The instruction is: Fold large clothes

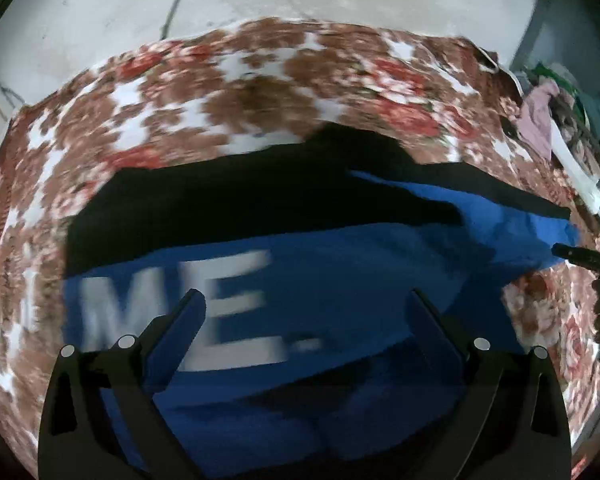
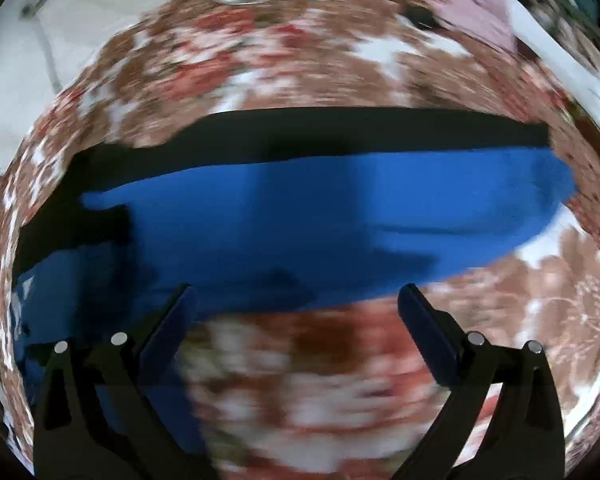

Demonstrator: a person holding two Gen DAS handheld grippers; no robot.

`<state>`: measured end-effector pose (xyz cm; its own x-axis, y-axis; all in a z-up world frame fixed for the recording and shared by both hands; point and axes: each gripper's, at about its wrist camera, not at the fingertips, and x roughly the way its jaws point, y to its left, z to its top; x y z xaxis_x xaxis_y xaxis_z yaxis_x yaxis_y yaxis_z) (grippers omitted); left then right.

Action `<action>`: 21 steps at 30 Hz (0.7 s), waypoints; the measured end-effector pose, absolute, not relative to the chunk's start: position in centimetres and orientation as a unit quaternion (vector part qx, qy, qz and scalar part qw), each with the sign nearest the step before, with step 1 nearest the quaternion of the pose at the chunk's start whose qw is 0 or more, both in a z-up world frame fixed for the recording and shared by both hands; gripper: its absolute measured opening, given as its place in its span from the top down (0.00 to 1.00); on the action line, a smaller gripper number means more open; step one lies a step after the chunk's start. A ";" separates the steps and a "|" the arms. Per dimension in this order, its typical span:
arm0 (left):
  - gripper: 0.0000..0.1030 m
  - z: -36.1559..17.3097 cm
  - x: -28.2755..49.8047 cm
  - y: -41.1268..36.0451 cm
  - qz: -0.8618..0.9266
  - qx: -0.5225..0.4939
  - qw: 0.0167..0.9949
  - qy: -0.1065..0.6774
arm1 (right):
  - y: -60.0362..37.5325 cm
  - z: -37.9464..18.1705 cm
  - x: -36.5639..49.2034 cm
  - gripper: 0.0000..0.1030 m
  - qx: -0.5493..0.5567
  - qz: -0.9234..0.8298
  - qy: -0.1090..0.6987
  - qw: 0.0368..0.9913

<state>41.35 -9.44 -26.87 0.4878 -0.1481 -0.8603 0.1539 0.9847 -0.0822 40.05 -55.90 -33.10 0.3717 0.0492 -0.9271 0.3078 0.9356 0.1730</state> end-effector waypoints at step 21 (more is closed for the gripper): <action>0.04 -39.1 44.0 -27.9 -0.002 0.107 0.803 0.586 | -81.4 -37.0 39.3 0.05 0.436 -0.104 0.499 0.742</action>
<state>43.95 -27.89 -39.12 0.3133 0.1219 -0.9418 0.1291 0.9771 0.1694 39.29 -81.38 -37.02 0.4814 0.2806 -0.8304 0.5883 0.5989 0.5434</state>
